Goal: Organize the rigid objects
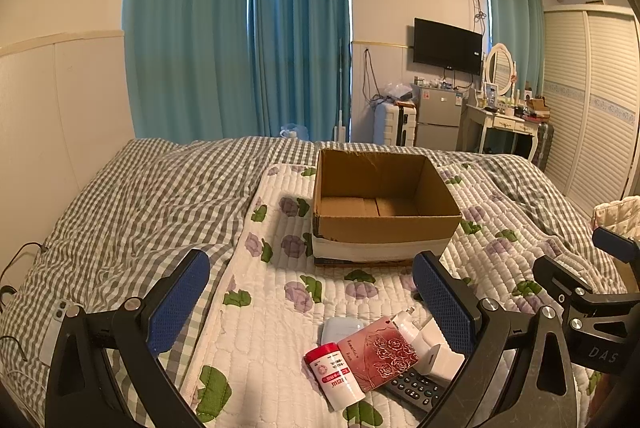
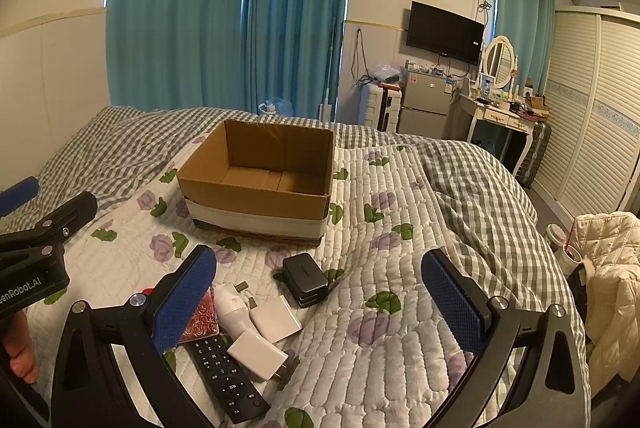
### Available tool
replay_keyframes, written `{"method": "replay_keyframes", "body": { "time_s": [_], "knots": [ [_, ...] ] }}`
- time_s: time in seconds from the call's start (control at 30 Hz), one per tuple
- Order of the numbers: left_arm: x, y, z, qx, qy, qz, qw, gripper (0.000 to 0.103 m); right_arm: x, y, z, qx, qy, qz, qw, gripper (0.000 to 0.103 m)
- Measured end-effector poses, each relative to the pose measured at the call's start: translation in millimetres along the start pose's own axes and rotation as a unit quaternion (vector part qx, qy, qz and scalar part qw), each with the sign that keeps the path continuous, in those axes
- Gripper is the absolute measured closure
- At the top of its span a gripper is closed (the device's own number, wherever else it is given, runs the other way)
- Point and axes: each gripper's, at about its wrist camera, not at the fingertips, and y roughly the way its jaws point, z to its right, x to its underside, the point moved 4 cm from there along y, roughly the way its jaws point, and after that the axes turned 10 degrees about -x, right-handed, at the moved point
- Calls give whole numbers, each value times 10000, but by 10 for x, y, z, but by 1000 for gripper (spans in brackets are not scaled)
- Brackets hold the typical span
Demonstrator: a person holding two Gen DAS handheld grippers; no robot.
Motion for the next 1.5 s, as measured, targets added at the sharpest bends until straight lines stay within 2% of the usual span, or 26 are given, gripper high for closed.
{"method": "replay_keyframes", "body": {
  "time_s": [0.3,0.57,0.7,0.83,1.0,1.1,1.17,1.27,1.43,1.5],
  "knots": [
    [-18,-40,31,57,12,-28,10000,0,-23,-22,-34,-20,-56,0,10000,0],
    [-35,1,16,49,-27,-290,9996,0,-23,-18,-62,-51,-132,-69,9999,0],
    [-39,32,44,-12,120,-283,9995,0,-24,28,-69,-131,-204,-144,9996,0],
    [110,289,75,-155,421,-670,9967,6,-6,146,-41,-221,-283,-302,9989,0],
    [515,689,190,-207,804,-1545,9845,19,114,409,29,-348,-293,-646,9969,0],
    [794,843,298,-133,1096,-2058,9723,28,205,576,66,-509,-200,-864,9948,0],
    [960,901,373,-108,1307,-2345,9632,37,247,644,89,-581,-141,-984,9933,0],
    [1136,950,499,-103,1672,-2615,9505,40,270,726,112,-693,-27,-1107,9914,0],
    [1247,1117,536,20,1591,-3004,9404,38,309,799,86,-817,-36,-1281,9884,0],
    [1297,1146,561,-21,1653,-3024,9387,38,329,821,80,-842,-59,-1350,9873,0]
  ]
}}
